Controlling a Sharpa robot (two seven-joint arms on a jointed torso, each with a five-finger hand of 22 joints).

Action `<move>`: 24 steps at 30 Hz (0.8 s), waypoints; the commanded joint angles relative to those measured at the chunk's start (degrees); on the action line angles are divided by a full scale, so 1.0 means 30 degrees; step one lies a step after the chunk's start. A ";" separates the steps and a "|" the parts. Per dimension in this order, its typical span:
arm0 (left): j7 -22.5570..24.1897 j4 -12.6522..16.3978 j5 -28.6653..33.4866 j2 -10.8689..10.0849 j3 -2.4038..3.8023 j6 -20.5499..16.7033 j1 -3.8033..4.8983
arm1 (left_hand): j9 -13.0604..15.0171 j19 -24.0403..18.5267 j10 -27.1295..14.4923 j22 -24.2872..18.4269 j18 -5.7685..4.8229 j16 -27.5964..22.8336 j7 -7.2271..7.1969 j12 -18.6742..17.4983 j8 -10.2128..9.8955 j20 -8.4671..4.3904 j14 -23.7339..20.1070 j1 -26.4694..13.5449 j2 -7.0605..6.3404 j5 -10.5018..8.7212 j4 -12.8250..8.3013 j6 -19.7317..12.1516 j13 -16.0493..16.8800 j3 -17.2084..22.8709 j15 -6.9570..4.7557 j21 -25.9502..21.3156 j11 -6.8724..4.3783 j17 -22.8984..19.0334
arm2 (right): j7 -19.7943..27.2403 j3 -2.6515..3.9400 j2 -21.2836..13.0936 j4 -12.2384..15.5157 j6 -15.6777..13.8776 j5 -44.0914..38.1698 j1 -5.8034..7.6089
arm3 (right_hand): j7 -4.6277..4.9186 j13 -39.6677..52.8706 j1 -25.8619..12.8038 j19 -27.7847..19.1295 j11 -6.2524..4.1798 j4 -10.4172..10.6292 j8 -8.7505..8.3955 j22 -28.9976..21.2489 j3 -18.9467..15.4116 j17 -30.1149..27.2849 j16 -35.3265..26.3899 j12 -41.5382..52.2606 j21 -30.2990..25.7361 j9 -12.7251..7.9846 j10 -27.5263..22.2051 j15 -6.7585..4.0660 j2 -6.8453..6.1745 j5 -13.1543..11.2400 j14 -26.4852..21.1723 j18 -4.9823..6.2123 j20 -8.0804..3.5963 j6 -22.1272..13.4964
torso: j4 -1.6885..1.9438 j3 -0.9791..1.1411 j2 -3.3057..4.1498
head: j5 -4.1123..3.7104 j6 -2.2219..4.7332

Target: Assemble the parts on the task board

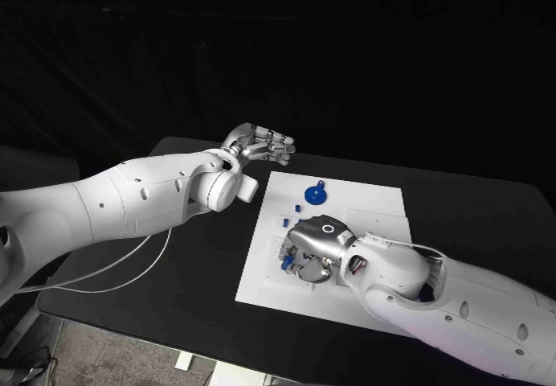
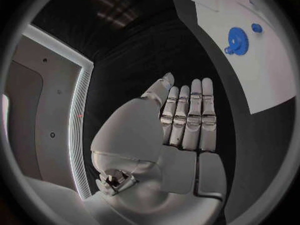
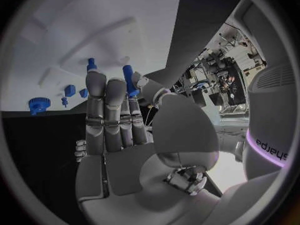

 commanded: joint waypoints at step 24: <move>0.0129 0.0047 0.0108 -0.0006 0.0008 0.0312 0.0004 | 0.0007 -0.0181 0.0044 0.0020 0.0222 -0.0082 0.0059 -0.0018 0.0020 0.0024 -0.0002 -0.0150 0.0081 0.0026 -0.0005 -0.0047 -0.0003 0.0032 -0.0028 -0.0077 -0.0008 -0.0025 | -0.0269 -0.0041 -0.0411 0.0209 0.1229 -0.0857 -0.0052 | -0.0102 0.0021 -0.0015 0.0738 -0.0019 -0.0222 0.0066 0.0126 0.0038 0.0047 -0.0102 0.0072 -0.0009 0.0040 0.0175 -0.0131 0.0175 0.0032 -0.0015 0.0238 -0.0120 0.0309 | 0.0000 -0.0008 0.0003 | 0.0008 -0.0217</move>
